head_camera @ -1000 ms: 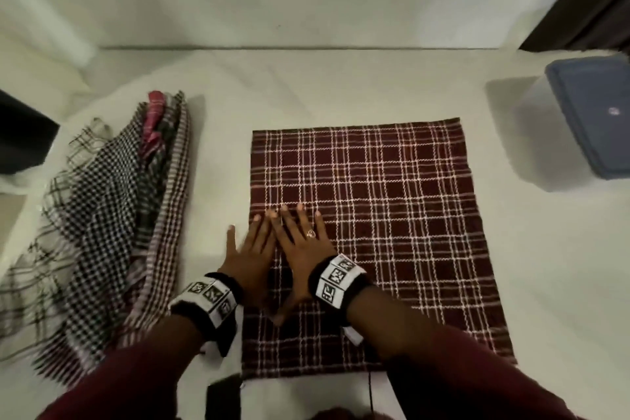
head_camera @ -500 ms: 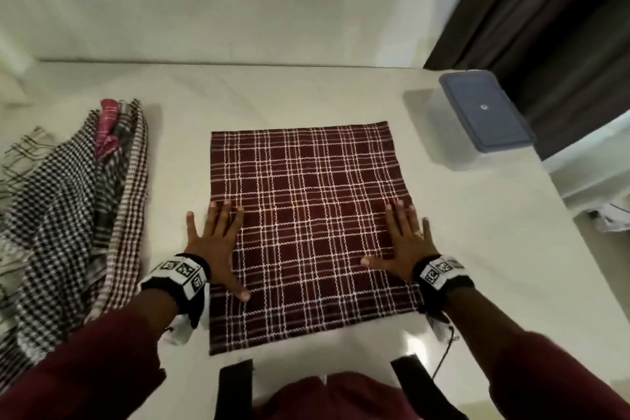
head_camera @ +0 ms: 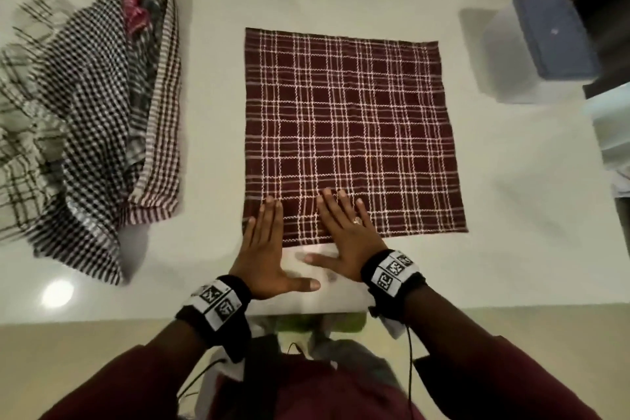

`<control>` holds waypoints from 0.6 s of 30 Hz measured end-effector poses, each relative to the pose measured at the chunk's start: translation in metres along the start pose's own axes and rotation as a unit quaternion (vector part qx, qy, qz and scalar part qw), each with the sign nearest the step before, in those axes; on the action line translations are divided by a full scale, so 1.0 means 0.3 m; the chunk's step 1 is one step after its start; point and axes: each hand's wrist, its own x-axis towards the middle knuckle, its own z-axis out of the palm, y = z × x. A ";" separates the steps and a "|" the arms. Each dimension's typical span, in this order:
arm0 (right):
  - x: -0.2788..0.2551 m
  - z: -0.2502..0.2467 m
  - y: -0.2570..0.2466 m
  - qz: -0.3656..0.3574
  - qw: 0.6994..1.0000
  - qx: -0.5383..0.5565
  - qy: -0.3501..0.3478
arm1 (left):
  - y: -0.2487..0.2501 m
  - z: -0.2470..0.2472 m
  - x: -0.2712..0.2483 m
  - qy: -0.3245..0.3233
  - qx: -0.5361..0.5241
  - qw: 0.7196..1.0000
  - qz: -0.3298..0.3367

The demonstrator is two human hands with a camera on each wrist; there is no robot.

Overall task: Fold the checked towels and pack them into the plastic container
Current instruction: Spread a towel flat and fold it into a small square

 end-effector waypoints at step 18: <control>-0.385 0.141 0.372 0.060 0.995 0.053 0.060 | 0.093 0.187 -0.121 0.119 0.129 0.984 0.002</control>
